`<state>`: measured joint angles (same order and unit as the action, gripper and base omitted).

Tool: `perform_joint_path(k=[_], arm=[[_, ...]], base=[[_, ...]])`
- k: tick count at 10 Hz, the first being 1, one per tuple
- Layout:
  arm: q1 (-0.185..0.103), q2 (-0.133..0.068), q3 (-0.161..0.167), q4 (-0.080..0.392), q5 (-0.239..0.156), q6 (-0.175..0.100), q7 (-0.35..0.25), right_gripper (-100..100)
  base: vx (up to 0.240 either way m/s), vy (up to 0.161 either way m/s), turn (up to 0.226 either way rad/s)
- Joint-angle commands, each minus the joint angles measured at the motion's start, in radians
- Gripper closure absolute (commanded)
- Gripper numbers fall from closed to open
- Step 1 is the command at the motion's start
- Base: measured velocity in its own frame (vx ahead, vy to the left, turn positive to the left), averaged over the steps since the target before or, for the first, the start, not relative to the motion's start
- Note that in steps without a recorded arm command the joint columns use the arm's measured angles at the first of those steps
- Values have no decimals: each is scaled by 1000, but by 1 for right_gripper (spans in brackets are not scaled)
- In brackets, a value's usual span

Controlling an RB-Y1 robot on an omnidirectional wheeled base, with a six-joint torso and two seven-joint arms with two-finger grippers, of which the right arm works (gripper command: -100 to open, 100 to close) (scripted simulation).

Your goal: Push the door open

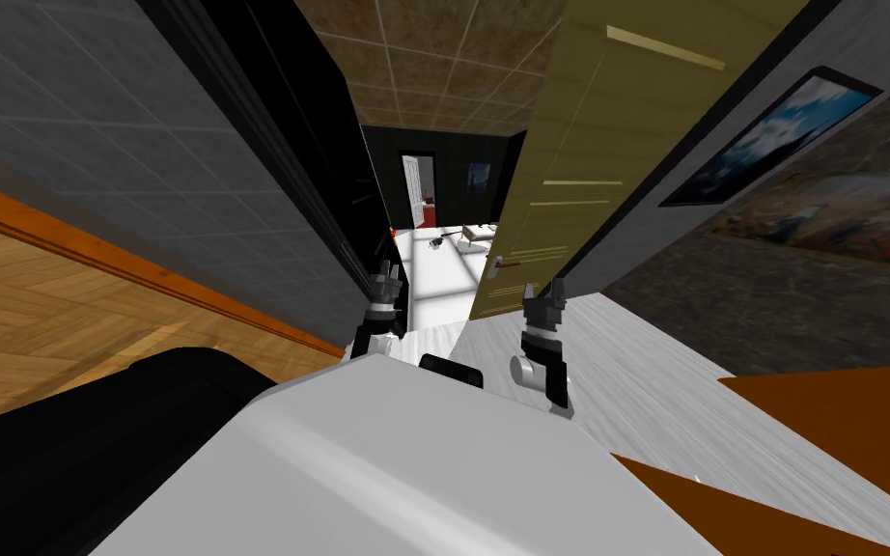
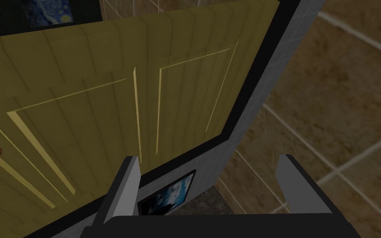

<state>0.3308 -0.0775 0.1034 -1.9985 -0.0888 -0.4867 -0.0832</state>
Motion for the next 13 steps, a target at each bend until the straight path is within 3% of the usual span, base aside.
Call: perform_joint_path(k=[1,13], arm=[[-22,0,11,36,7,26,3,-100],[-140,-19,63,293,41,110,2,-100]], base=[[80,-155,113],[79,-112,79]])
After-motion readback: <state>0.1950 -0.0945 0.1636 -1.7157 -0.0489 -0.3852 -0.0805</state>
